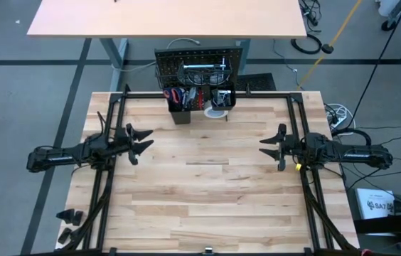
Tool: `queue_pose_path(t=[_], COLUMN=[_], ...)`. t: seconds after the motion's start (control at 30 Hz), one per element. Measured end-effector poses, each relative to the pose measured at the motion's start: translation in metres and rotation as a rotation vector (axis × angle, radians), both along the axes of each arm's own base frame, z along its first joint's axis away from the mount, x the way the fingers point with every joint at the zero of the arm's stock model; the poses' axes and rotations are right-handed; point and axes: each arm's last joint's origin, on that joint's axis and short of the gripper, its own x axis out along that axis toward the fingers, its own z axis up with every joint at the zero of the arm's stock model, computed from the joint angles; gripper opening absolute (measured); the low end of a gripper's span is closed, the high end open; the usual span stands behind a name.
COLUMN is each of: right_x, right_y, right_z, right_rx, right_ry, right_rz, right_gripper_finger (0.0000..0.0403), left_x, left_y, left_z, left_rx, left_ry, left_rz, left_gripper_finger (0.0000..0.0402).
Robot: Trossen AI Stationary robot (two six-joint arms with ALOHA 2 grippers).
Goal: Hang tools onto peg board
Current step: Return to Home Position
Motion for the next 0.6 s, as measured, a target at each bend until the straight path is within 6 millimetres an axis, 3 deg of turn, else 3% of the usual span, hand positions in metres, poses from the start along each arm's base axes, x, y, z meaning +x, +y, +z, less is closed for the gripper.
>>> queue_pose_path(t=[0.17, 0.27, 0.6], right_x=[0.0006, 0.0013, 0.002], right_y=[0.0001, -0.0004, -0.0002], right_z=[-0.0028, -0.0035, -0.0044], right_rx=[-0.099, -0.131, 0.035], right_ry=[0.044, 0.059, 0.047], right_rz=[0.011, 0.002, -0.006], right_gripper_finger=[0.015, 0.015, 0.015], left_x=[0.001, 0.0013, 0.0014], left_y=[-0.0033, -0.0042, -0.0041], left_z=[-0.0025, -0.0031, -0.002], left_rx=[0.221, 0.235, 0.238], left_ry=[0.071, 0.075, 0.064], left_rz=[-0.113, -0.143, -0.141], left_gripper_finger=[0.0178, 0.0178, 0.0178])
